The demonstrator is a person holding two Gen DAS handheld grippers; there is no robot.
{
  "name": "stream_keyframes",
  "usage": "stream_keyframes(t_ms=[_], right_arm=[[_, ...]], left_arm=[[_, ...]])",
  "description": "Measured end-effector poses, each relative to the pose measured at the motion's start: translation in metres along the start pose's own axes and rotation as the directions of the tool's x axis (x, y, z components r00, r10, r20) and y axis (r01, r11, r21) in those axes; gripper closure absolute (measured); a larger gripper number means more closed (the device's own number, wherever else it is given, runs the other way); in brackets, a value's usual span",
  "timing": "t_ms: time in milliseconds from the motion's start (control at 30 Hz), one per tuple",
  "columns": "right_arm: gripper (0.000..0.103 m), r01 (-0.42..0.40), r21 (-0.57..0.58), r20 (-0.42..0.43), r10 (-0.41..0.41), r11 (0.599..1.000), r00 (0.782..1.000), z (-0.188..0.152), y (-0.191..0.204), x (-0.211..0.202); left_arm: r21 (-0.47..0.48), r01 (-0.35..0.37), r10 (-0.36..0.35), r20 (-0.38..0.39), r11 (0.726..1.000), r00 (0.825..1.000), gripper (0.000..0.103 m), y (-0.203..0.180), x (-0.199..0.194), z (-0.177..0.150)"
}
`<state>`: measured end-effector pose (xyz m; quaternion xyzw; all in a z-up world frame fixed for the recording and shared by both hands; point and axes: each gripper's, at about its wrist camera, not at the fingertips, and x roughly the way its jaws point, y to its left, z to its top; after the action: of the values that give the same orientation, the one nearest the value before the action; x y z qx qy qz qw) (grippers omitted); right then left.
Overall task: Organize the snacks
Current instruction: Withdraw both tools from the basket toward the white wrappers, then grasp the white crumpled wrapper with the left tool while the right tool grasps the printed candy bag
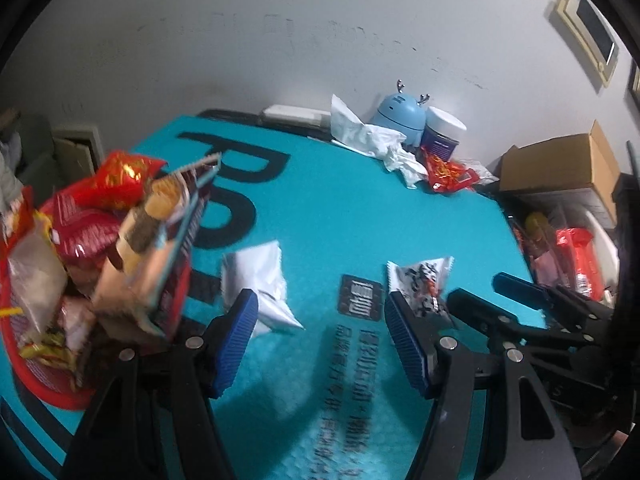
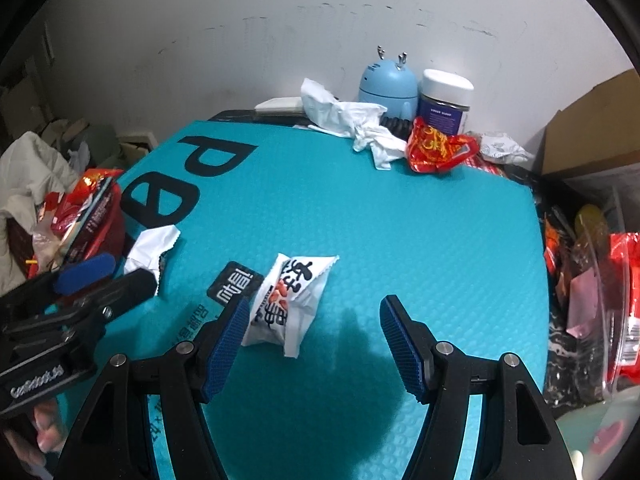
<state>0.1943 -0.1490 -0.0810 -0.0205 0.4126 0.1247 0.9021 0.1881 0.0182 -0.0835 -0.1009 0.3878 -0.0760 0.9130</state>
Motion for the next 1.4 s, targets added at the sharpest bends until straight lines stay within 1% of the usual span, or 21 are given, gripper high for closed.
stream_keyframes(t_ms=[67, 133, 233, 333, 400, 467, 533, 633, 767, 833, 900, 933, 1000, 1033, 1067, 1167, 1267, 1400], right_arm=[[0.035, 0.003, 0.011, 0.003, -0.003, 1.000, 1.000, 0.000, -0.003, -0.001], [0.035, 0.005, 0.018, 0.004, -0.005, 1.000, 1.000, 0.000, -0.005, -0.001], [0.035, 0.005, 0.019, 0.001, -0.005, 1.000, 1.000, 0.000, -0.006, 0.000], [0.035, 0.010, 0.013, -0.002, -0.010, 1.000, 1.000, 0.001, -0.005, 0.002], [0.035, 0.011, 0.011, -0.002, -0.011, 1.000, 1.000, 0.000, -0.004, 0.002], [0.035, 0.012, 0.009, -0.004, -0.012, 1.000, 1.000, 0.000, -0.004, 0.003], [0.035, 0.009, 0.006, -0.009, -0.009, 1.000, 1.000, -0.001, -0.003, 0.005], [0.035, -0.009, 0.012, -0.017, 0.009, 1.000, 1.000, -0.002, -0.003, 0.009], [0.035, -0.032, 0.037, -0.023, 0.032, 0.999, 0.999, -0.003, -0.005, 0.015], [0.037, -0.051, 0.056, -0.031, 0.053, 0.997, 0.998, -0.004, -0.007, 0.019], [0.043, -0.061, 0.065, -0.039, 0.063, 0.996, 0.997, -0.006, -0.007, 0.023], [0.044, -0.062, 0.066, -0.042, 0.065, 0.996, 0.997, -0.006, -0.006, 0.025], [0.052, -0.084, 0.070, -0.039, 0.087, 0.994, 0.995, -0.008, -0.006, 0.028], [0.054, -0.096, 0.072, -0.038, 0.099, 0.993, 0.994, -0.008, -0.005, 0.029], [0.060, -0.105, 0.071, -0.034, 0.107, 0.992, 0.994, -0.008, -0.004, 0.029], [0.076, -0.127, 0.049, -0.026, 0.128, 0.991, 0.991, -0.008, 0.001, 0.026], [0.078, -0.115, 0.033, -0.026, 0.116, 0.993, 0.993, -0.008, 0.004, 0.025], [0.079, -0.131, 0.059, -0.029, 0.133, 0.990, 0.991, -0.012, 0.000, 0.021]], left_arm=[[-0.010, 0.016, -0.016, 0.003, 1.000, 1.000, 0.038, -0.001, -0.003, -0.004], [-0.017, 0.006, -0.006, 0.006, 1.000, 1.000, 0.038, -0.002, -0.005, -0.008], [-0.046, -0.038, 0.038, -0.012, 0.998, 0.999, 0.038, 0.000, -0.001, -0.014], [-0.075, -0.069, 0.067, -0.033, 0.995, 0.997, 0.038, 0.005, 0.008, -0.017], [-0.083, -0.126, 0.126, -0.006, 0.989, 0.992, 0.038, 0.009, 0.011, -0.016], [-0.092, -0.151, 0.154, 0.026, 0.984, 0.988, 0.038, 0.013, 0.011, -0.013], [-0.073, -0.169, 0.172, 0.041, 0.983, 0.984, 0.038, 0.012, 0.013, -0.010], [-0.031, -0.186, 0.187, 0.026, 0.982, 0.982, 0.038, 0.009, 0.023, -0.005], [-0.007, -0.170, 0.170, -0.004, 0.985, 0.986, 0.038, 0.007, 0.035, -0.001], [-0.009, -0.153, 0.152, -0.029, 0.988, 0.988, 0.038, 0.009, 0.041, 0.000], [-0.029, -0.152, 0.150, -0.061, 0.988, 0.987, 0.038, 0.015, 0.050, 0.001], [-0.031, -0.151, 0.149, -0.053, 0.988, 0.987, 0.038, 0.016, 0.051, 0.000], [-0.021, -0.157, 0.156, -0.036, 0.987, 0.987, 0.049, 0.017, 0.050, 0.000], [-0.015, -0.158, 0.157, -0.036, 0.987, 0.987, 0.050, 0.017, 0.051, 0.000], [-0.009, -0.155, 0.155, -0.032, 0.988, 0.987, 0.056, 0.017, 0.050, 0.001], [0.006, -0.140, 0.141, -0.036, 0.990, 0.989, 0.059, 0.015, 0.051, 0.001], [0.020, -0.120, 0.121, -0.042, 0.993, 0.992, 0.060, 0.010, 0.048, -0.002], [0.044, -0.093, 0.095, -0.059, 0.995, 0.994, 0.060, 0.002, 0.041, -0.012]])
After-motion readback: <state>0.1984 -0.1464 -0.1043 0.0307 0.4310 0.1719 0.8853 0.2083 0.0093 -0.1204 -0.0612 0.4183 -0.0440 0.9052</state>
